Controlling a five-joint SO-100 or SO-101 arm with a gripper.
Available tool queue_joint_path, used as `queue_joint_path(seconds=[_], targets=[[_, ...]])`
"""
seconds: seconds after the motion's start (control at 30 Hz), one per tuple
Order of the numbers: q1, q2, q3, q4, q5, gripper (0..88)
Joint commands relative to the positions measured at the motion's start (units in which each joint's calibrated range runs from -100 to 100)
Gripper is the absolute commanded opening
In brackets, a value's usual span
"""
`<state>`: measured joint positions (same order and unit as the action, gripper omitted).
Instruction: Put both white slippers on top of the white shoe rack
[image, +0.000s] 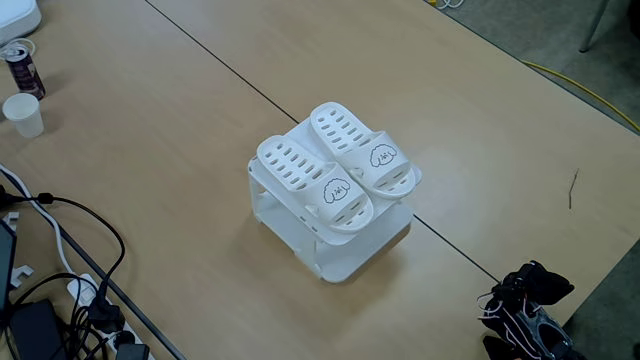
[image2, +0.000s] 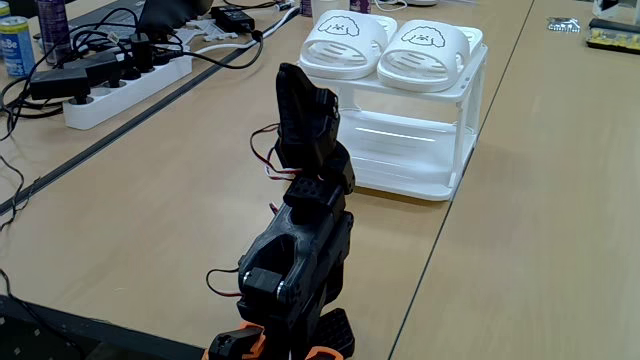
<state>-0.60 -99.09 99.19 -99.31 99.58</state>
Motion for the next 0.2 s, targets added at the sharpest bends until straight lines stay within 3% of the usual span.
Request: queue_joint_path(seconds=[0.0, 0.17], targets=[[-0.06, 0.19, 0.36, -0.17, 0.42, 0.7], [-0.06, 0.19, 0.36, -0.17, 0.42, 0.7]])
